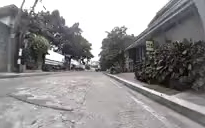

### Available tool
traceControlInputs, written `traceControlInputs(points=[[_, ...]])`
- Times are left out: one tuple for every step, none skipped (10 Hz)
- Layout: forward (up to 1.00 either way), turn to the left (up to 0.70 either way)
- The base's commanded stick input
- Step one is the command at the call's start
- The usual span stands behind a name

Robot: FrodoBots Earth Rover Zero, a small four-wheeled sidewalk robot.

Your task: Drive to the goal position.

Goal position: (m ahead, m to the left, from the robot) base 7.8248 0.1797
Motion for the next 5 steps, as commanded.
traceControlInputs(points=[[1.00, 0.00], [1.00, 0.00], [1.00, 0.00], [1.00, 0.00], [1.00, 0.00]])
